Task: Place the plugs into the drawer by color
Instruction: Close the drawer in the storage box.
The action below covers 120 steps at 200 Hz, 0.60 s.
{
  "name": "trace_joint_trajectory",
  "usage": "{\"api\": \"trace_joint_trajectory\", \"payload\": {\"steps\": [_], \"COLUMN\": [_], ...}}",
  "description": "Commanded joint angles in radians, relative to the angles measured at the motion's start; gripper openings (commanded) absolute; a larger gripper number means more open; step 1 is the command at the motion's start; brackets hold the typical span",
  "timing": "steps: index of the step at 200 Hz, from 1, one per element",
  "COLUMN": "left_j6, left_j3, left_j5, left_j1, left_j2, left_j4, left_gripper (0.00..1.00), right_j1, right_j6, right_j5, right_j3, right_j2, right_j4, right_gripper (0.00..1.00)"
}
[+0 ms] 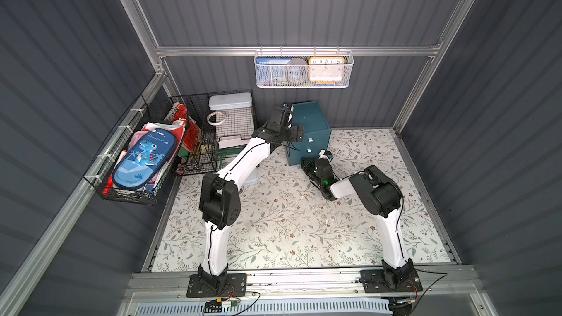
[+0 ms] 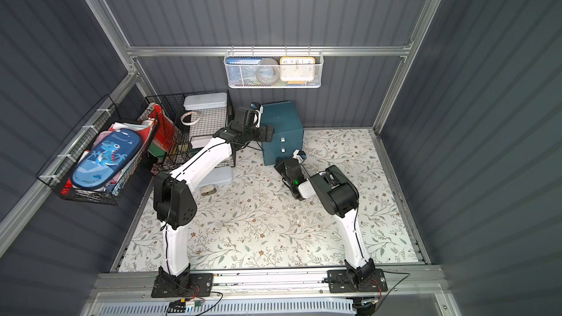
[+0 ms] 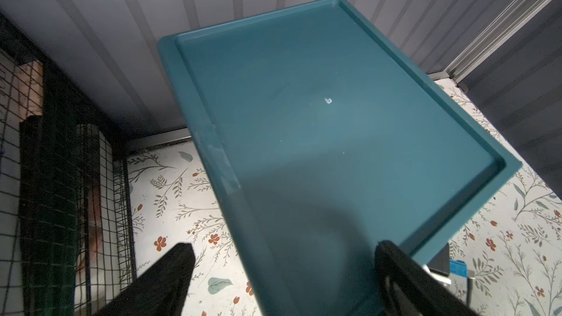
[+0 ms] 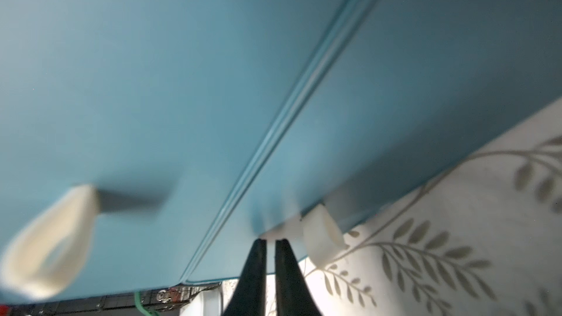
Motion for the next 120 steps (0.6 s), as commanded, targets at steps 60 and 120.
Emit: {"api": "trace_joint_trajectory", "payload": {"steps": [60, 120], "left_j6": [0.130, 0.274], "left_j3": [-0.435, -1.227], "left_j5": [-0.088, -0.364], "left_j1": [-0.034, 0.109], "left_j2": [-0.536, -0.876], "left_j4": [0.202, 0.663], "left_gripper": [0.99, 0.97], "right_j1": [-0.022, -0.189], "right_j6": [-0.555, -1.195], "right_j5": [0.042, 0.457], "right_j3": [-0.330, -0.522], "right_j2": [-0.718, -0.906], "right_j4": [-0.437, -0.509], "right_gripper": [0.59, 0.99]}}
